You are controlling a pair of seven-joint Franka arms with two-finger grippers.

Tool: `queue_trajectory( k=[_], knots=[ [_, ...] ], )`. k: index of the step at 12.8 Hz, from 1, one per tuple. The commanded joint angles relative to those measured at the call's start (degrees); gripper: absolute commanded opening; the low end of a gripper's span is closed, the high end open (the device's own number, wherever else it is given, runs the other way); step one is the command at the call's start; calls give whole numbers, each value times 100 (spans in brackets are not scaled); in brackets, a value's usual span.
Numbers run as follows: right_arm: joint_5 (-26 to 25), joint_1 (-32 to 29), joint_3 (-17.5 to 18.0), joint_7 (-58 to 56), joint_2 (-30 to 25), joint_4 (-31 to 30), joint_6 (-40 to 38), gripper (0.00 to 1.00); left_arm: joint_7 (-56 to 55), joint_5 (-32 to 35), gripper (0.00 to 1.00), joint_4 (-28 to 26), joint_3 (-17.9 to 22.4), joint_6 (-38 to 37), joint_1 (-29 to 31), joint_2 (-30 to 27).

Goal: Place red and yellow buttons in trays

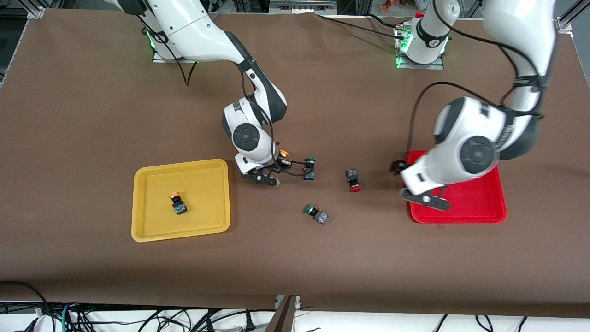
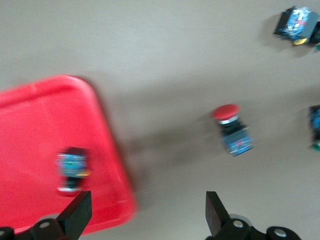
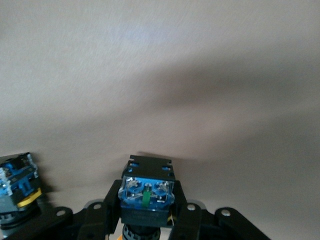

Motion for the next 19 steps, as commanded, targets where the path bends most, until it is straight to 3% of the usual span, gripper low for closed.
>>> queue_trajectory(
  k=[1, 3, 4, 5, 6, 7, 8, 9, 10, 11, 13, 15, 17, 19],
  knots=[
    [-77, -535, -284, -1343, -196, 578, -1264, 0, -1584, 141, 100, -27, 52, 883, -707, 888],
    [-498, -869, -461, -2364, -143, 704, -1436, 0, -2090, 308, 100, -36, 52, 1368, -946, 1075],
    [-639, -1010, -470, -2621, -21, 686, -1306, 9, -2109, 352, 100, -36, 60, 1422, -1034, 1162],
    [-693, -1142, -461, -2676, 59, 617, -956, 33, -2117, 370, 100, -44, 61, 1501, -1043, 1250],
    [-658, -1152, -461, -2676, 94, 433, -622, 91, -2204, 370, 100, -53, 61, 1519, -1043, 1303],
    [-649, -1161, -461, -2659, 60, 414, -575, 99, -2231, 370, 100, -53, 69, 1519, -1043, 1304],
    [-623, -1143, -461, -2676, -36, 449, -705, 99, -2240, 370, 88, -45, 95, 1519, -1035, 1304],
    [-623, -1143, -461, -2650, -307, 475, -1124, 99, -2241, 370, 36, -44, 96, 1510, -1017, 1286],
    [-623, -1143, -470, -2624, -545, 528, -1581, 99, -2223, 370, 12, -44, 96, 1493, -1017, 1269],
    [-623, -1135, -461, -2589, -730, 763, -1960, 99, -2206, 379, 0, -36, 96, 1449, -1017, 1260],
    [-684, -1108, -461, -2449, -1169, 871, -2515, 99, -2197, 379, 0, 25, 113, 1161, -1017, 1146],
    [-842, -1099, -479, -2369, -1931, 618, -2867, 99, -2162, 475, 0, 218, 349, 102, -956, 779],
    [-965, -1099, -566, -2377, -2705, 118, -3105, 100, -2135, 930, 0, 534, 622, -963, -903, 601],
    [-1508, -1099, -549, -2412, -3540, -611, -3168, 100, -1594, 1667, 0, 623, 667, -1695, -580, 522]
  ],
)
